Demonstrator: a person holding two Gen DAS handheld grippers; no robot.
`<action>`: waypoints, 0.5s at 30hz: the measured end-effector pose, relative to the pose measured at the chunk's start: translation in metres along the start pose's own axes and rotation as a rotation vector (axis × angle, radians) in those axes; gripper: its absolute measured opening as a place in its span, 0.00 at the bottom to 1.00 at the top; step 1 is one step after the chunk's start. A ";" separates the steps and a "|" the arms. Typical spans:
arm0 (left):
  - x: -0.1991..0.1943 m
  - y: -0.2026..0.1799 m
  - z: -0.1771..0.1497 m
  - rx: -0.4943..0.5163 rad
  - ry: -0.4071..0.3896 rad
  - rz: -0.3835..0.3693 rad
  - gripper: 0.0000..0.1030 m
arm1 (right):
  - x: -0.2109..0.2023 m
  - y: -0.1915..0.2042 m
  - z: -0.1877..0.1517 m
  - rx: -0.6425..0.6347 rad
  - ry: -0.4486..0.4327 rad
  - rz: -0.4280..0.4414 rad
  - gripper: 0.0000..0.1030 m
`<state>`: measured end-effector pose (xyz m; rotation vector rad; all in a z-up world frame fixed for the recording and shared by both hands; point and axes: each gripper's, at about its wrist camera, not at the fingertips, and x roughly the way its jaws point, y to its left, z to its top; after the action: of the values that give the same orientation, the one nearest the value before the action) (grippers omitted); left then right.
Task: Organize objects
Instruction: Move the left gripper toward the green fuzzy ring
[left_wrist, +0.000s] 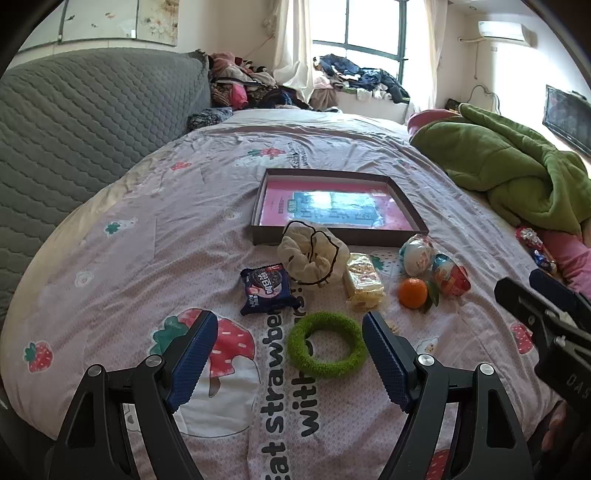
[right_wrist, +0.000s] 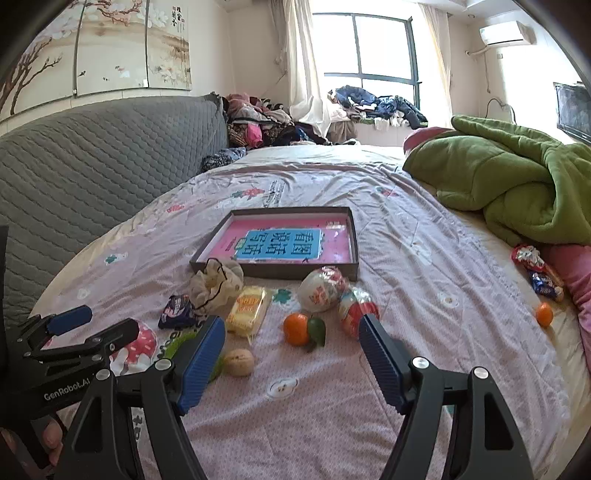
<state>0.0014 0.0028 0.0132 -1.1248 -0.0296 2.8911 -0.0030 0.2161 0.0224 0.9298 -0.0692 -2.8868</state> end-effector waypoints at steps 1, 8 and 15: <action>0.000 0.000 0.001 0.000 0.001 0.000 0.79 | 0.000 0.000 0.002 0.000 -0.001 -0.001 0.72; 0.003 0.004 0.006 0.002 0.001 0.007 0.79 | -0.002 -0.001 0.015 -0.003 -0.023 0.002 0.72; 0.007 0.005 0.019 0.016 -0.001 0.016 0.79 | 0.002 -0.003 0.024 0.001 -0.026 -0.003 0.72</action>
<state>-0.0170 -0.0022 0.0225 -1.1265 0.0017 2.9001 -0.0187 0.2195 0.0408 0.8936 -0.0721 -2.9019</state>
